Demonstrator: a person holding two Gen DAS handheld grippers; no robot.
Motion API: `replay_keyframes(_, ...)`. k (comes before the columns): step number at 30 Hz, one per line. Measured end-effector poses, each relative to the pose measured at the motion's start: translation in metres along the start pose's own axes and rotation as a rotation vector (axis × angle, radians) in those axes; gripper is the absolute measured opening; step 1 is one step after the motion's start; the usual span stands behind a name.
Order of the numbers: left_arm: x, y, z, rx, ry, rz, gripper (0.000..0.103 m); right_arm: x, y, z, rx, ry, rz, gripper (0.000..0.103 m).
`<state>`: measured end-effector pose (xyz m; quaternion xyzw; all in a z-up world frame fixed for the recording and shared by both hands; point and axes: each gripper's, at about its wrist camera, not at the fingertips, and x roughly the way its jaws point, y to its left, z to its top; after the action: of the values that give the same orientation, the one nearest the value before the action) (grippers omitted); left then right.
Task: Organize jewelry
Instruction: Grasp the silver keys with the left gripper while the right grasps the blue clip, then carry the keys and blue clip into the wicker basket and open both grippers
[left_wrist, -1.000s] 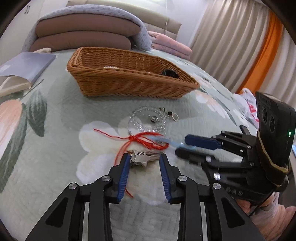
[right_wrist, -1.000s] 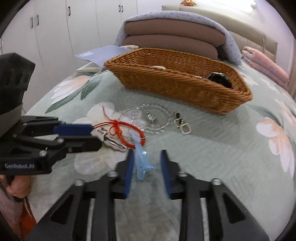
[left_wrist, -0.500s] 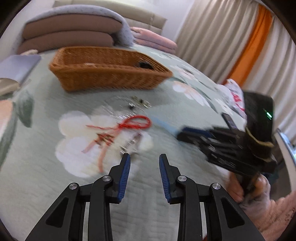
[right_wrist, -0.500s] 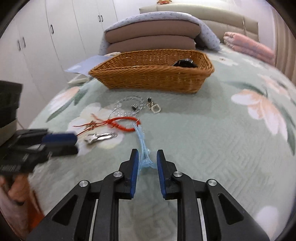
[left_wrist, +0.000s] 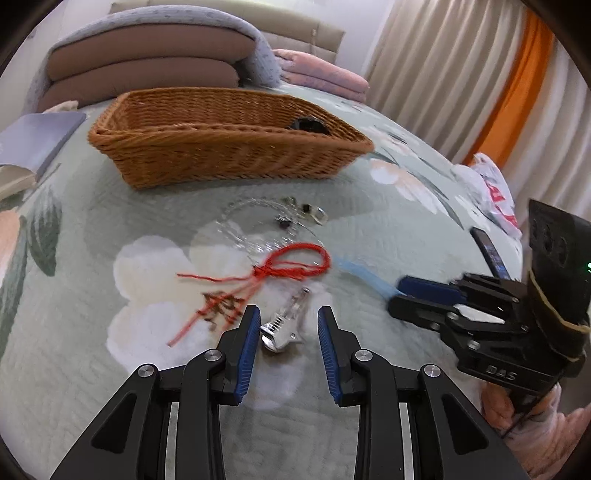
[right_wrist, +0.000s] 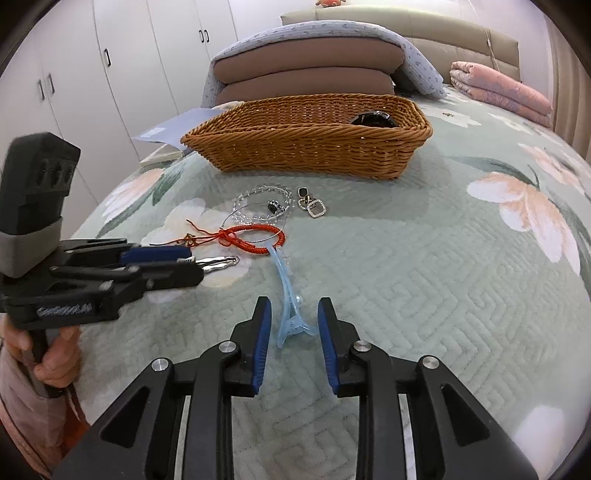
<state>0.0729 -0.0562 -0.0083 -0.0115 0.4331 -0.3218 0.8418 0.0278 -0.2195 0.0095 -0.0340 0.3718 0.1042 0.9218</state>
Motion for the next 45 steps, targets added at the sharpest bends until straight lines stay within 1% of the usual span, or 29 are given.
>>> replay_keyframes(2,0.002,-0.004,-0.003,-0.001,0.022,-0.024,0.033,0.002,0.003,0.001,-0.004,0.001,-0.022,0.029)
replay_keyframes(6,0.002,-0.008,-0.005,-0.011,0.022,-0.03,0.033,0.007,0.005,0.004,0.049,0.009,-0.015,0.029)
replay_keyframes(8,0.004,-0.008,-0.005,-0.022,0.02,-0.018,0.032,0.01,0.009,0.004,0.03,0.013,-0.038,0.029)
replay_keyframes(10,0.006,-0.01,-0.006,-0.014,0.016,0.021,0.024,0.01,0.014,0.003,0.005,0.009,-0.071,0.028)
replay_keyframes(11,0.007,-0.012,-0.006,-0.009,0.014,0.035,0.023,0.01,0.017,0.003,-0.007,0.007,-0.089,0.024)
replay_keyframes(14,0.007,-0.018,-0.007,0.008,0.001,0.073,0.023,0.007,0.02,0.001,-0.02,-0.014,-0.108,0.023)
replay_keyframes(17,0.003,-0.022,-0.009,0.02,-0.024,0.098,0.023,-0.002,0.015,0.001,0.001,-0.05,-0.075,0.023)
replay_keyframes(20,-0.009,-0.022,-0.009,0.016,-0.074,0.087,0.023,-0.016,0.01,0.004,0.037,-0.109,-0.021,0.022)
replay_keyframes(22,-0.017,-0.02,-0.006,0.001,-0.1,0.081,0.023,-0.025,0.011,0.008,0.036,-0.143,-0.018,0.022)
replay_keyframes(23,-0.023,-0.019,-0.005,-0.004,-0.119,0.08,0.023,-0.029,0.012,0.01,0.032,-0.156,-0.014,0.002)
replay_keyframes(24,-0.028,-0.017,-0.003,-0.008,-0.138,0.081,0.023,-0.032,0.013,0.013,0.034,-0.165,-0.01,0.003)
replay_keyframes(26,-0.037,-0.016,0.0,-0.017,-0.167,0.08,0.023,-0.032,0.014,0.02,0.03,-0.157,-0.008,0.003)
replay_keyframes(29,-0.044,-0.011,0.006,-0.034,-0.189,0.073,0.023,-0.019,0.009,0.022,0.022,-0.085,0.035,0.003)
replay_keyframes(31,-0.043,-0.005,0.006,-0.057,-0.185,0.069,0.023,-0.019,-0.002,0.016,0.045,-0.065,0.09,0.006)
replay_keyframes(32,-0.042,-0.002,0.005,-0.068,-0.182,0.063,0.023,-0.02,-0.006,0.013,0.046,-0.053,0.114,0.01)
replay_keyframes(33,-0.043,0.001,0.004,-0.077,-0.182,0.06,0.023,-0.022,-0.008,0.009,0.045,-0.043,0.122,0.021)
replay_keyframes(34,-0.044,0.005,0.002,-0.088,-0.185,0.056,0.023,-0.024,-0.01,0.005,0.046,-0.04,0.117,0.03)
replay_keyframes(35,-0.045,0.008,0.001,-0.093,-0.189,0.051,0.023,-0.026,-0.011,0.0,0.047,-0.034,0.106,0.044)
replay_keyframes(36,-0.045,0.009,0.001,-0.098,-0.193,0.045,0.023,-0.026,-0.01,-0.004,0.041,-0.02,0.109,0.045)
replay_keyframes(38,-0.046,0.011,0.001,-0.1,-0.201,0.038,0.023,-0.024,-0.01,-0.011,0.034,0.017,0.138,0.045)
replay_keyframes(40,-0.046,0.012,0.0,-0.098,-0.201,0.037,0.023,-0.021,-0.008,-0.014,0.018,0.024,0.148,0.045)
replay_keyframes(42,-0.045,0.013,-0.002,-0.101,-0.199,0.03,0.023,-0.014,-0.001,-0.011,-0.018,0.042,0.114,0.045)
replay_keyframes(45,-0.045,0.013,-0.003,-0.101,-0.197,0.022,0.023,-0.004,0.019,-0.003,-0.119,0.054,0.092,0.045)
